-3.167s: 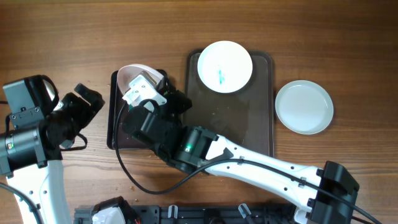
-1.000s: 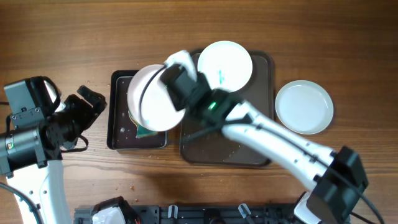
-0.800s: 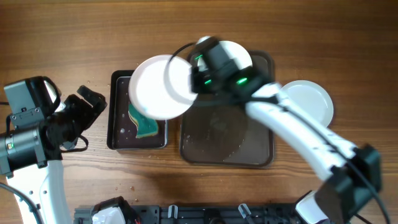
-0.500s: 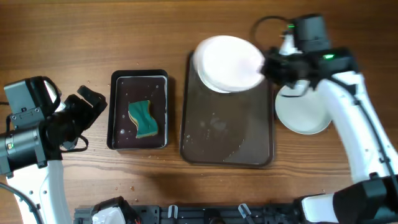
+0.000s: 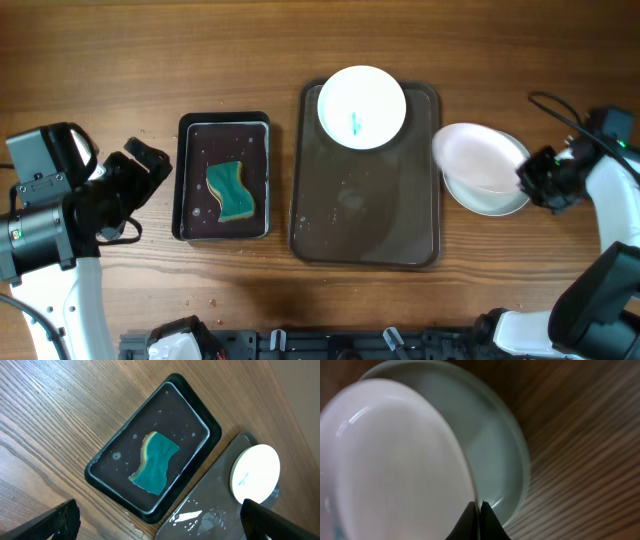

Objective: Clean dirty plates on tray and stack at the side
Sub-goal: 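Carry the plate right and stack it on the first clean plate, then reach the right gripper to the last blue-smeared plate on the tray, then grasp the plate rim with the right gripper and pull it down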

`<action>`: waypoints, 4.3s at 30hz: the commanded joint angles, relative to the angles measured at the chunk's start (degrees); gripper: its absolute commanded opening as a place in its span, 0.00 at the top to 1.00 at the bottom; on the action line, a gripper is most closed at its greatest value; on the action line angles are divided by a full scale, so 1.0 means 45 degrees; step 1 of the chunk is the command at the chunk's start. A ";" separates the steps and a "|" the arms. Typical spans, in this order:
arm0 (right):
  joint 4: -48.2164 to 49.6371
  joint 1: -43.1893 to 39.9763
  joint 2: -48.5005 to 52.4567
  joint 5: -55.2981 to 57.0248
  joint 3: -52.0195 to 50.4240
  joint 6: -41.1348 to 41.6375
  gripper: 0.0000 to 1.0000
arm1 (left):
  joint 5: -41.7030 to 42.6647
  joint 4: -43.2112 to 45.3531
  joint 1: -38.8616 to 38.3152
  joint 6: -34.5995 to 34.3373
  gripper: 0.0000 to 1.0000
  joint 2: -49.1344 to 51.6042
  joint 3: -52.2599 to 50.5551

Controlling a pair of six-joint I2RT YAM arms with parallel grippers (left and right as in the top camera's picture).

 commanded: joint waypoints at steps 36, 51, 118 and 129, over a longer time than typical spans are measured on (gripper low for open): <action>0.4240 0.8835 0.6397 0.2103 0.6246 -0.5634 0.49 | 0.0160 0.0000 0.0092 0.0199 0.00 -0.0068 0.0155; 0.4668 0.8786 0.6912 0.2336 0.5799 -0.4274 0.87 | 0.0160 0.0000 0.0092 0.0199 0.00 -0.0068 0.0155; 0.0447 1.1064 0.0602 0.1083 0.0695 0.3696 0.88 | 0.0515 -0.0146 -0.0287 0.1758 0.00 0.0214 0.0155; 0.0102 1.0710 -0.0860 -0.0811 0.0719 -0.0053 0.57 | -0.0301 -0.0355 -0.3322 0.2186 0.11 0.1860 0.0151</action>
